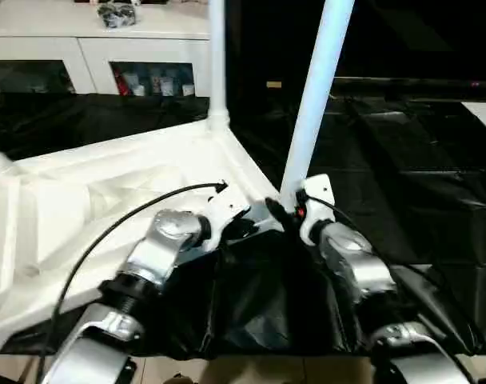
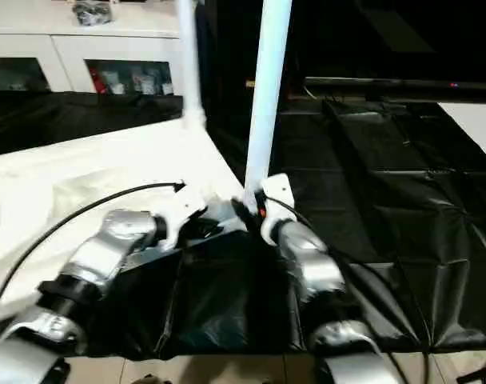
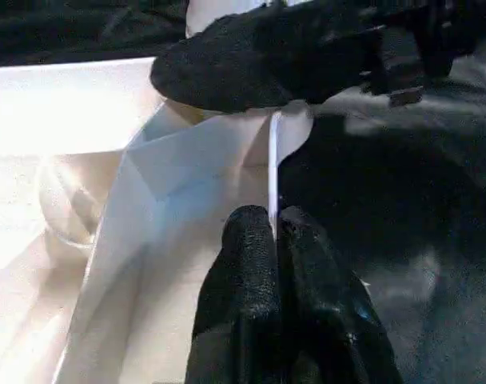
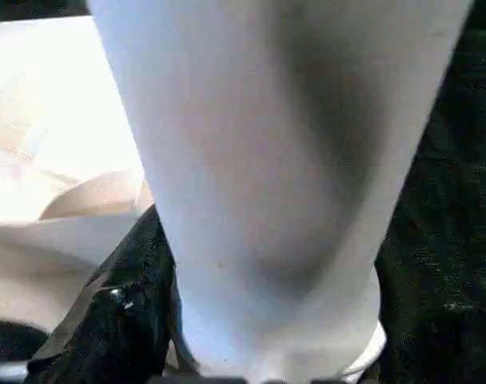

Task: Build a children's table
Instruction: Rotate leg to tighten

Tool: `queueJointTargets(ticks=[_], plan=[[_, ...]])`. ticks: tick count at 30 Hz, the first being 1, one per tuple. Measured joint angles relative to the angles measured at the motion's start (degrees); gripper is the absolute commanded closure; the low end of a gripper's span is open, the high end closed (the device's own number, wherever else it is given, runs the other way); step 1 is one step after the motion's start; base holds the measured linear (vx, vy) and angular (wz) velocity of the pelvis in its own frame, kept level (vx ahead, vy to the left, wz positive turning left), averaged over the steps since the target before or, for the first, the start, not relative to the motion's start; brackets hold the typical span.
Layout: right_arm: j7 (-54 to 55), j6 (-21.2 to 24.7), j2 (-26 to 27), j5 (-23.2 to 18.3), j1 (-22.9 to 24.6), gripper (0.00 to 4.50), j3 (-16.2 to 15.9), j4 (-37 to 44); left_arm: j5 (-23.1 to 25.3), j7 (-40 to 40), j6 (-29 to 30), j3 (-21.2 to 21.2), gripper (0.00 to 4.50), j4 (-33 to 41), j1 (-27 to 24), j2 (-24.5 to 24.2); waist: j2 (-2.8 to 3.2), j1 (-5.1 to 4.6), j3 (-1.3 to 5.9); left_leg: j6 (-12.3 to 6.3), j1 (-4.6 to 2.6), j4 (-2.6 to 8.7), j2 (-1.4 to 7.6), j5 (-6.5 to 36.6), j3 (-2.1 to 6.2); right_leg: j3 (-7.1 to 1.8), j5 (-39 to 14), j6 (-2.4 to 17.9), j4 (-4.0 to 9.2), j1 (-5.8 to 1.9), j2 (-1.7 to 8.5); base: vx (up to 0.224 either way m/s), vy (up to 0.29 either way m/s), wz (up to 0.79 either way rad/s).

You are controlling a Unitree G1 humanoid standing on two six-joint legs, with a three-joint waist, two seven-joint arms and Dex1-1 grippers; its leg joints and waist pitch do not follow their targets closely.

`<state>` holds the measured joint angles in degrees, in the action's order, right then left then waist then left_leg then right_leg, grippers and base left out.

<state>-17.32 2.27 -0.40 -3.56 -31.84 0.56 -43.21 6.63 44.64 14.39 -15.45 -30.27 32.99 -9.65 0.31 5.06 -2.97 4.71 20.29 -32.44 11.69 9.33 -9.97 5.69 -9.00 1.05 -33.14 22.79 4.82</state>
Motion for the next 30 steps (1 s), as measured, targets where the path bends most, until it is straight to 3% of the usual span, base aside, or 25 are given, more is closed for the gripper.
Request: queueJointTargets(ticks=[7,14,18,24,30], plan=[[-2.5,-1.2,0.0,0.3,0.3,0.60,-0.6,0.2,-0.2,3.2,-2.0,-0.3,4.50,0.5,-0.4,-1.6,0.09,-0.04,0.05,0.00,-0.03,0.24,-0.01,0.0,0.00,-0.02,0.1,0.0,-0.08,0.10,-0.03,0.000,0.000,0.00],[-18.2,-4.4,-5.7,0.6,3.8,0.60,-5.5,3.9,-3.0,12.3,-4.5,-0.9,4.50,4.4,-3.3,-6.6,0.11,0.08,0.06,-0.02,0.06,0.25,0.04,0.0,-0.03,-0.02,0.1,0.2,-0.06,0.13,-0.07,0.000,0.000,0.00],[-25.2,-5.0,-8.1,-0.7,5.6,0.60,-6.6,6.3,-4.4,16.1,-4.7,-1.1,4.50,5.5,-4.0,-8.3,0.15,0.26,0.03,-0.03,0.08,0.23,0.04,0.0,-0.03,-0.04,0.2,0.2,-0.08,0.13,-0.06,0.000,0.000,0.00],[-42.7,-2.3,-16.3,-4.0,11.4,0.60,-10.7,16.3,-7.0,24.6,-5.0,-2.5,4.50,9.1,-6.4,-12.3,0.15,1.57,0.03,-0.03,0.10,0.20,0.08,0.0,-0.05,-0.06,0.1,0.1,-0.08,0.02,-0.07,0.000,0.000,0.00],[-50.0,0.8,-19.3,-6.2,14.0,0.99,-13.1,21.9,-8.4,29.4,-4.7,-3.5,4.50,12.6,-8.5,-15.2,0.16,1.71,0.03,-0.03,0.10,0.18,0.08,0.0,-0.06,-0.08,0.0,-0.1,-0.08,-0.02,-0.06,0.000,0.000,0.00]])
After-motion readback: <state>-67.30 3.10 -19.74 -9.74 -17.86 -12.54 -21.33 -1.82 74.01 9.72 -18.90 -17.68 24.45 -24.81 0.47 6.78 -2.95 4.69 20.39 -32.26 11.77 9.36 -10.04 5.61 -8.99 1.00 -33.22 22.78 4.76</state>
